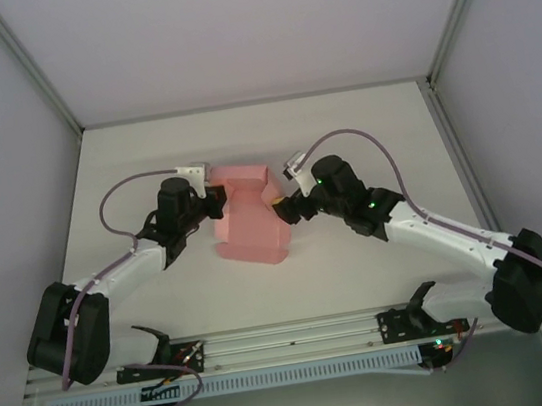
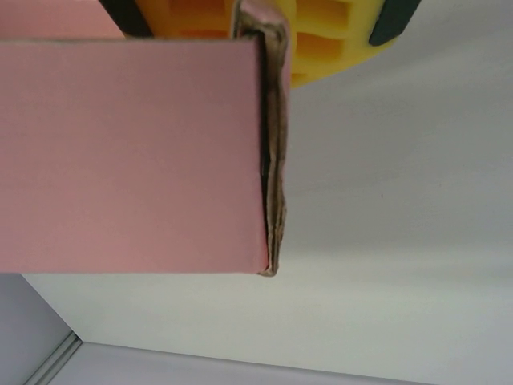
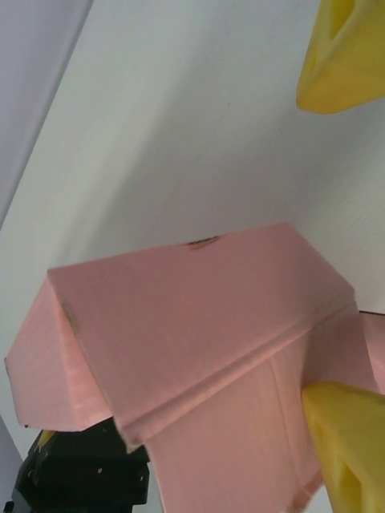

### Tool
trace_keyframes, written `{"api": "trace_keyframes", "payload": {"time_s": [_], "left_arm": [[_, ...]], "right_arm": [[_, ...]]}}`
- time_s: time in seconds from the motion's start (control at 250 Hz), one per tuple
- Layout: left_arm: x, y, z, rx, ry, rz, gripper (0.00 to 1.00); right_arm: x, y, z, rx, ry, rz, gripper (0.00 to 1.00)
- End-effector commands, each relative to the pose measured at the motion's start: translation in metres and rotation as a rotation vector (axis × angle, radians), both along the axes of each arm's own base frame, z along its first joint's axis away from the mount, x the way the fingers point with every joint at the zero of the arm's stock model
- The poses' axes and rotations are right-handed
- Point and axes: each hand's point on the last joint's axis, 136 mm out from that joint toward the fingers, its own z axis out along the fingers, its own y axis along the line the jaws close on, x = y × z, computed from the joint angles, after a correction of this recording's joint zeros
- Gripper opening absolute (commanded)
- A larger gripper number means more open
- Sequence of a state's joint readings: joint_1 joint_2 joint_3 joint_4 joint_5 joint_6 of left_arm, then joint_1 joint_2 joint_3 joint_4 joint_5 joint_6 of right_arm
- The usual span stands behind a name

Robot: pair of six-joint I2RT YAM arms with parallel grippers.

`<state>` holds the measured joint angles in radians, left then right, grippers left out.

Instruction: Assemble paper box

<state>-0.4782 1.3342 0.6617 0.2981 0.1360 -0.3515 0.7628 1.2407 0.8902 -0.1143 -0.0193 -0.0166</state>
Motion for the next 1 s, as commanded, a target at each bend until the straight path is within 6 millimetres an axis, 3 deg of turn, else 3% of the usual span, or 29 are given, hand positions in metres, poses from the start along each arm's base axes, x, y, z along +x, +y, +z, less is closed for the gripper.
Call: {"api": "trace_keyframes", "payload": {"time_s": [0.0,0.164,0.443,0.531,0.647,0.803,0.994], "left_arm": [[0.001,-0.006,0.013,-0.010,-0.015,-0.022,0.00],[0.003,-0.004,0.010,-0.006,0.001,-0.004,0.00],[0.003,-0.004,0.010,-0.011,0.020,0.005,0.00],[0.003,-0.005,0.012,-0.021,0.019,0.010,0.00],[0.009,0.000,0.009,-0.004,0.048,0.078,0.00],[0.023,0.035,-0.015,0.110,0.156,0.337,0.00],[0.018,0.103,-0.053,0.390,0.301,0.649,0.00]], "right_arm": [[0.008,0.020,0.016,0.044,-0.018,0.054,0.87],[0.027,0.029,0.009,0.045,-0.013,0.005,0.83],[0.062,0.030,0.012,0.038,-0.121,-0.187,0.67],[0.072,0.027,0.005,-0.022,-0.175,-0.284,0.54],[0.085,0.018,0.001,-0.119,-0.239,-0.443,0.26],[0.101,-0.016,-0.003,-0.268,-0.293,-0.707,0.07],[0.106,-0.068,-0.007,-0.321,-0.283,-0.927,0.00]]}}
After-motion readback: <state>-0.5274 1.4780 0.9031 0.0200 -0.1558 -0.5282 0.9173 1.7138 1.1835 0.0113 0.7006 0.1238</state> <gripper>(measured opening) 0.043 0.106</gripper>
